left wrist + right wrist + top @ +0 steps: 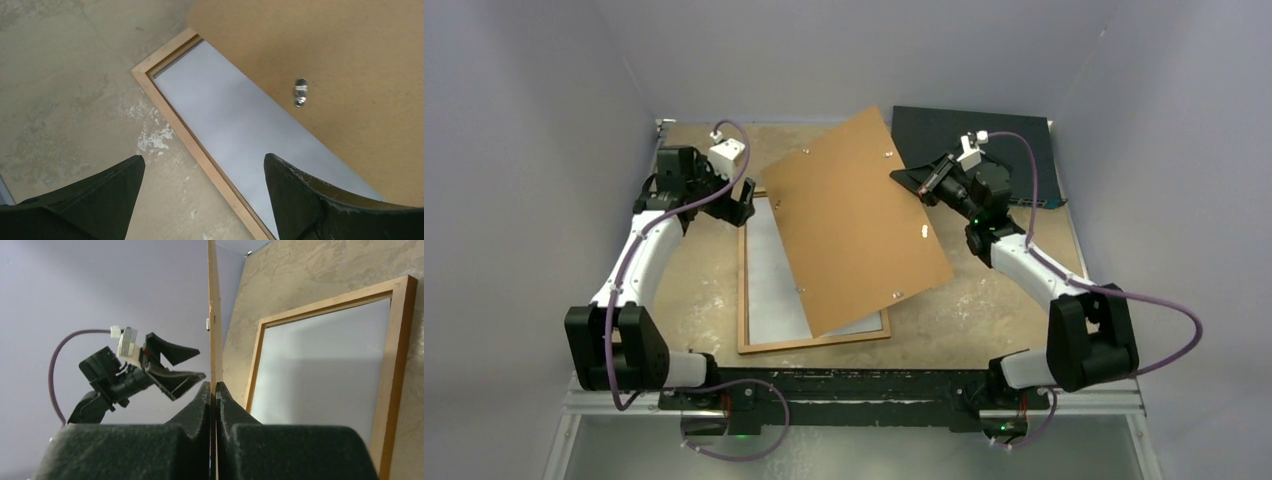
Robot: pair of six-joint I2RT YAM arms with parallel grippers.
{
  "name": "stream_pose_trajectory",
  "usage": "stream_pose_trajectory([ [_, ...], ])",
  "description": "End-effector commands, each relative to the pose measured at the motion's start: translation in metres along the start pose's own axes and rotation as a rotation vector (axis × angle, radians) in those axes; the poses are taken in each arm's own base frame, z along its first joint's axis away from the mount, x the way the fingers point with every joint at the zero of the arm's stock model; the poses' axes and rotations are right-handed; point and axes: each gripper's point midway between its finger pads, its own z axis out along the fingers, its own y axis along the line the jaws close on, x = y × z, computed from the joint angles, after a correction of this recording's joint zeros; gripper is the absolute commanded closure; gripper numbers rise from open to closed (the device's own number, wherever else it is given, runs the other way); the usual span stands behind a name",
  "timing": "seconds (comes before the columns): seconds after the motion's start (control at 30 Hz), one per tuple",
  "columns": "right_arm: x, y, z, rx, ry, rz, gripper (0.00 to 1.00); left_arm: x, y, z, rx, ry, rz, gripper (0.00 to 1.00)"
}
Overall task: Put the photo into the frame
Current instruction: Move the photo frame to the center of the board, then place the photo frame item in the photo frame.
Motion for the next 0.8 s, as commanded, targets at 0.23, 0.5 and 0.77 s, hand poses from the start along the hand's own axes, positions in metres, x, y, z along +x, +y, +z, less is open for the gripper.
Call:
stream_pose_trajectory([
  [0.23,-0.044,0.062,0.028,-0.243,-0.114,0.06,1.0,0.021,-0.065,0.0,0.124,0.042,-0.048,0.14],
  [0.5,-0.05,0.053,0.039,-0.253,-0.14,0.1,1.0,0.026,-0.081,0.009,0.15,0.067,-0.062,0.16],
  [0.77,-0.06,0.048,0.048,-0.249,-0.215,0.147,1.0,0.034,-0.092,0.001,0.159,0.082,-0.077,0.18],
])
